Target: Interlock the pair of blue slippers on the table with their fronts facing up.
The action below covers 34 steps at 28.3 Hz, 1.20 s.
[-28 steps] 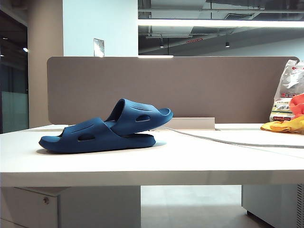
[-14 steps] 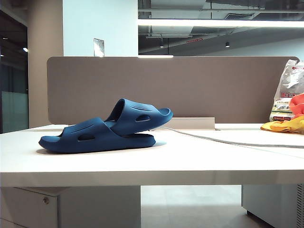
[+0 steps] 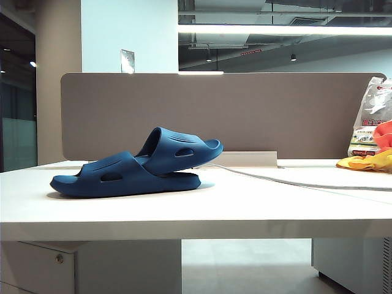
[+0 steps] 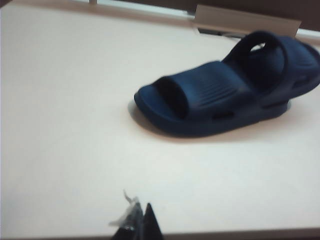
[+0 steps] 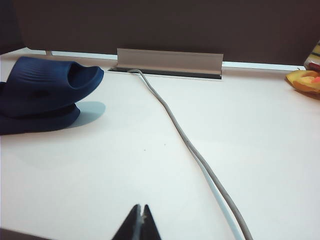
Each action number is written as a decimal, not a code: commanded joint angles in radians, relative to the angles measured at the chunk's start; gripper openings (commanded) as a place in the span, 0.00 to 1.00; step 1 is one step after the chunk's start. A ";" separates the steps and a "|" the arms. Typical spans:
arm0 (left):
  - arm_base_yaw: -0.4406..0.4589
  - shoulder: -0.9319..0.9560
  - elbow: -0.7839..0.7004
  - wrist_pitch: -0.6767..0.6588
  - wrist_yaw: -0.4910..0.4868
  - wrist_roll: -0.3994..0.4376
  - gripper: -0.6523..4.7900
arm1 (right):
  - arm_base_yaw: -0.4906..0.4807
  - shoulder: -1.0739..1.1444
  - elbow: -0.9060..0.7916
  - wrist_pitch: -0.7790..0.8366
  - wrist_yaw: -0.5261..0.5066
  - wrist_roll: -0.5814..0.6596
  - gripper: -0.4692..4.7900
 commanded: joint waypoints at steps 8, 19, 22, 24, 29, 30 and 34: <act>0.000 0.001 -0.077 0.066 0.050 0.076 0.11 | 0.001 -0.001 0.000 -0.106 0.040 -0.080 0.09; 0.000 0.002 -0.077 0.044 0.047 0.095 0.11 | 0.000 -0.001 0.000 -0.291 0.040 -0.156 0.09; 0.000 0.002 -0.077 0.026 0.047 0.112 0.11 | 0.000 -0.001 0.000 -0.313 0.040 -0.159 0.09; 0.000 0.002 -0.077 0.009 0.047 0.117 0.11 | 0.000 -0.001 0.000 -0.312 0.040 -0.159 0.09; 0.000 0.002 -0.077 -0.008 0.047 0.116 0.11 | 0.001 -0.001 0.000 -0.308 0.038 -0.158 0.09; 0.000 0.002 -0.077 -0.008 0.047 0.116 0.11 | 0.001 -0.001 0.000 -0.306 0.037 -0.152 0.09; 0.000 0.002 -0.077 -0.008 0.047 0.115 0.11 | 0.001 -0.002 0.000 -0.295 0.036 -0.119 0.09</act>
